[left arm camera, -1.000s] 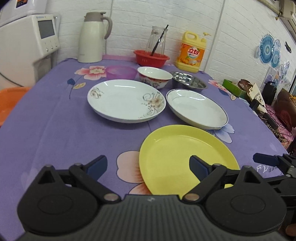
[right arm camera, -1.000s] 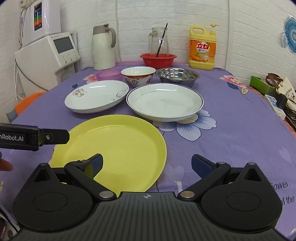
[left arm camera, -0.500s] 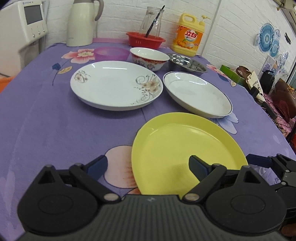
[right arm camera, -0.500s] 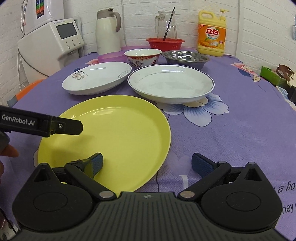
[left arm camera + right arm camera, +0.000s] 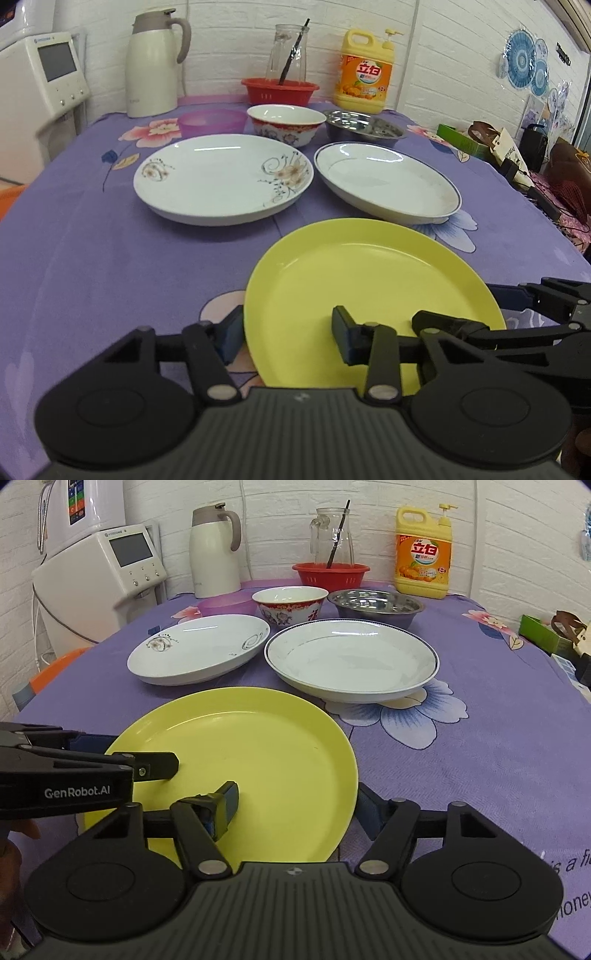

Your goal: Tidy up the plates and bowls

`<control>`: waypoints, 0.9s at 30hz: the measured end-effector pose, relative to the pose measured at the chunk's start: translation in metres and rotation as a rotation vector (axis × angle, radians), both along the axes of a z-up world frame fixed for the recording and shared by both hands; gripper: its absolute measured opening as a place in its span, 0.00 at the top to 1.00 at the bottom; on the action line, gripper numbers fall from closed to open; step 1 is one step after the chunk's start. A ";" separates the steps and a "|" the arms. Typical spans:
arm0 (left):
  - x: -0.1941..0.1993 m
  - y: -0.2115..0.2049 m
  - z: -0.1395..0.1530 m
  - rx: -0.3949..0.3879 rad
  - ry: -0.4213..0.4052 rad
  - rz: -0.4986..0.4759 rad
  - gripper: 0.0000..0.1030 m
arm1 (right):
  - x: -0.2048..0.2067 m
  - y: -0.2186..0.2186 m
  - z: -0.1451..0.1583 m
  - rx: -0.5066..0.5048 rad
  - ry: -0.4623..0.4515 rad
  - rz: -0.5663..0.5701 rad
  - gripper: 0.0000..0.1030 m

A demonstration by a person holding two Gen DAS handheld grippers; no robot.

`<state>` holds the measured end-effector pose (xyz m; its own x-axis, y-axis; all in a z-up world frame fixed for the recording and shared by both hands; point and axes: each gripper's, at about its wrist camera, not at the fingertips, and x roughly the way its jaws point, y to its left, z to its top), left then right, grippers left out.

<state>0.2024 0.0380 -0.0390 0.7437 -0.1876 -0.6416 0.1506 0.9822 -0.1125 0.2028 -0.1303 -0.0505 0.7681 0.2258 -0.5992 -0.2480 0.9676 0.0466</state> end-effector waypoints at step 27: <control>-0.023 0.120 0.016 -0.091 -0.009 0.250 0.43 | 0.009 0.084 0.009 0.099 0.046 0.261 0.00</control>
